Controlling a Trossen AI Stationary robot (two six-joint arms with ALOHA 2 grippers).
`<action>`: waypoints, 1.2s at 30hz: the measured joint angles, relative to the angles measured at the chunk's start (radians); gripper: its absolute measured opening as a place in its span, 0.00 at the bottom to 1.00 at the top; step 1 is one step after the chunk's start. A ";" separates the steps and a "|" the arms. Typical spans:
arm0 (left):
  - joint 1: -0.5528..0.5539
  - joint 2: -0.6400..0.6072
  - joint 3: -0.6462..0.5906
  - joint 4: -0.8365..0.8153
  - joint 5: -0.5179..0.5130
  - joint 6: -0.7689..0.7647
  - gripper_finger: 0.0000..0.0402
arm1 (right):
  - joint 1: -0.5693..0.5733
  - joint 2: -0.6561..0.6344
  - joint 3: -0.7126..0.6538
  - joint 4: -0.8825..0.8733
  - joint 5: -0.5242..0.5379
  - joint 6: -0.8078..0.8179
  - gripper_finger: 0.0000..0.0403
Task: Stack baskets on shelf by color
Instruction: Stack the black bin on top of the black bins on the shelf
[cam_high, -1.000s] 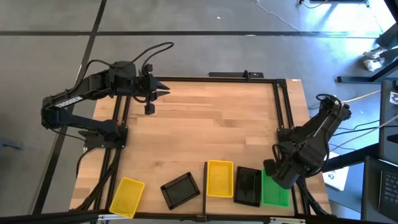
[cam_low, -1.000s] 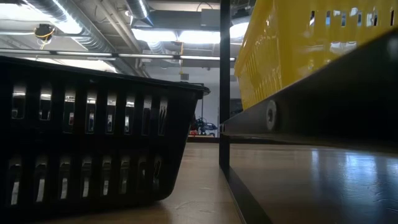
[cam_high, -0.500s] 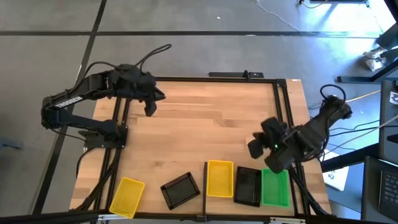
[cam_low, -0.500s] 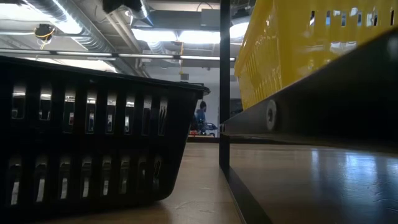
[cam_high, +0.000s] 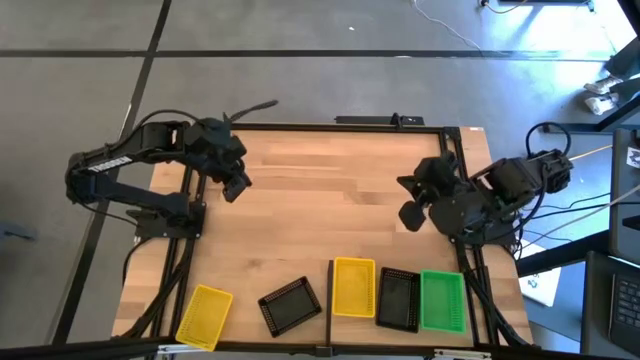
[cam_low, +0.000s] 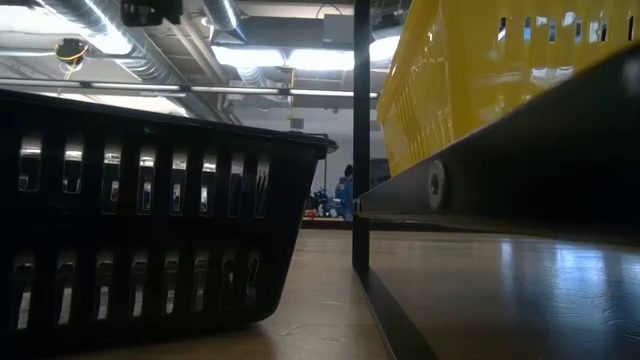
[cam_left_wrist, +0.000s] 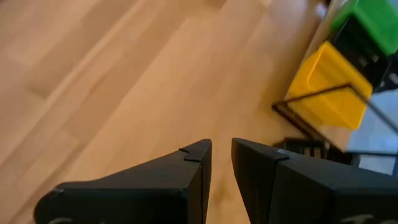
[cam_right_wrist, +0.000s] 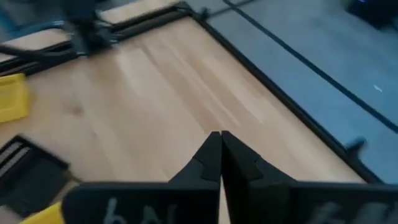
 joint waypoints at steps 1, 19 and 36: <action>-0.010 0.000 0.000 -0.012 0.000 -0.001 0.14 | -0.005 0.000 0.005 0.027 -0.010 -0.053 0.00; -0.128 0.012 0.001 -0.056 0.000 -0.147 0.14 | -0.107 0.001 0.009 0.365 -0.117 -0.391 0.00; -0.416 0.144 0.000 -0.062 -0.048 -0.595 0.14 | -0.114 -0.007 0.009 0.364 -0.448 -0.672 0.00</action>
